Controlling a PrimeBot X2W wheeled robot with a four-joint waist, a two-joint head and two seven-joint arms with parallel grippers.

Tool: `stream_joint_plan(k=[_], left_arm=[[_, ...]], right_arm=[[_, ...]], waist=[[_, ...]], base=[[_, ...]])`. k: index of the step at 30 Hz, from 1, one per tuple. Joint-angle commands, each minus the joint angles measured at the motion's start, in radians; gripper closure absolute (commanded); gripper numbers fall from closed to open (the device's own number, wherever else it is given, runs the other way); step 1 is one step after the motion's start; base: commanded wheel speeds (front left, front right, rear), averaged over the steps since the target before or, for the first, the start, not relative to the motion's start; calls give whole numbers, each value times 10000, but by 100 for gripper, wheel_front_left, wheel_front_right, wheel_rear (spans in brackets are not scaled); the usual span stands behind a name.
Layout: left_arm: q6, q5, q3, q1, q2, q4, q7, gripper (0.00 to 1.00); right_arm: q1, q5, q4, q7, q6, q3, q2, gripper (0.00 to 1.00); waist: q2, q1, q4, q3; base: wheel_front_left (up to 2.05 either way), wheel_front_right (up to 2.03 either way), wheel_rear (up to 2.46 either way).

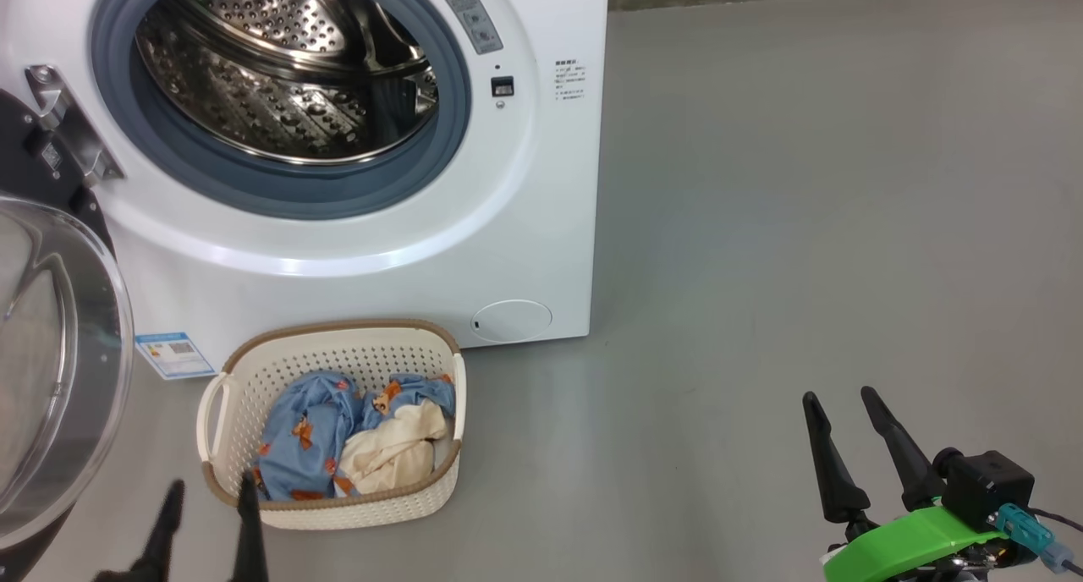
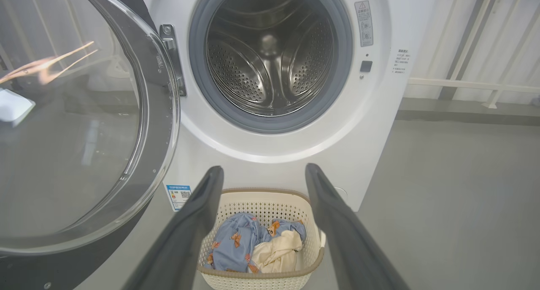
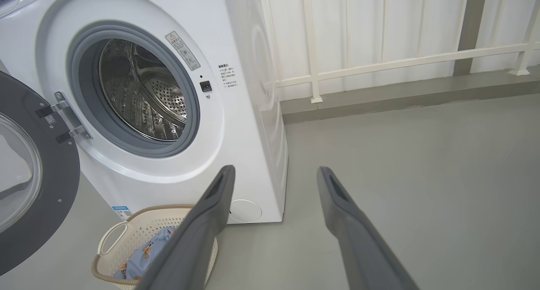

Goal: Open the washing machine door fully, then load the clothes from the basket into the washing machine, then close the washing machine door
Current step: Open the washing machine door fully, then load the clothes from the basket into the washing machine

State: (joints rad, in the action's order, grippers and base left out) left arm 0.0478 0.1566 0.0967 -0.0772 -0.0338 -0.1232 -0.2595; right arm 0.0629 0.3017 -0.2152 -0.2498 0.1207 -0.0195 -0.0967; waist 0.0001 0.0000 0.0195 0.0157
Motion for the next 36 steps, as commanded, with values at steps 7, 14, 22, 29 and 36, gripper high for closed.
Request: stream_joint_plan(k=[7, 14, 22, 29, 36], left_arm=[[-185, 2, -51, -225, -165, 69, -23, 0], [-303, 62, -4, -324, -165, 174, -23, 0], [-521, 149, 137, -365, -169, 201, -23, 0], [-456, 72, 159, -277, -167, 85, -23, 0], [-427, 45, 144, -206, -166, 51, -23, 0]], right_arm=[[-119, -295, 418, -120, 100, -212, -90, 0], [-334, -504, 651, -120, 100, -84, -76, 0], [-450, -617, 812, -120, 100, 34, -24, 0], [-467, -675, 849, -120, 100, 126, 52, 0], [-456, -669, 810, -120, 100, 127, 69, 0]], waist=[[-1, 0, -96, -195], [-1, 0, -114, -259], [-1, 0, -54, -197], [-1, 0, 15, -186], [-1, 0, 23, -171]], base=[[0, 0, 0], [0, 0, 0], [0, 0, 0], [0, 0, 0], [0, 0, 0]])
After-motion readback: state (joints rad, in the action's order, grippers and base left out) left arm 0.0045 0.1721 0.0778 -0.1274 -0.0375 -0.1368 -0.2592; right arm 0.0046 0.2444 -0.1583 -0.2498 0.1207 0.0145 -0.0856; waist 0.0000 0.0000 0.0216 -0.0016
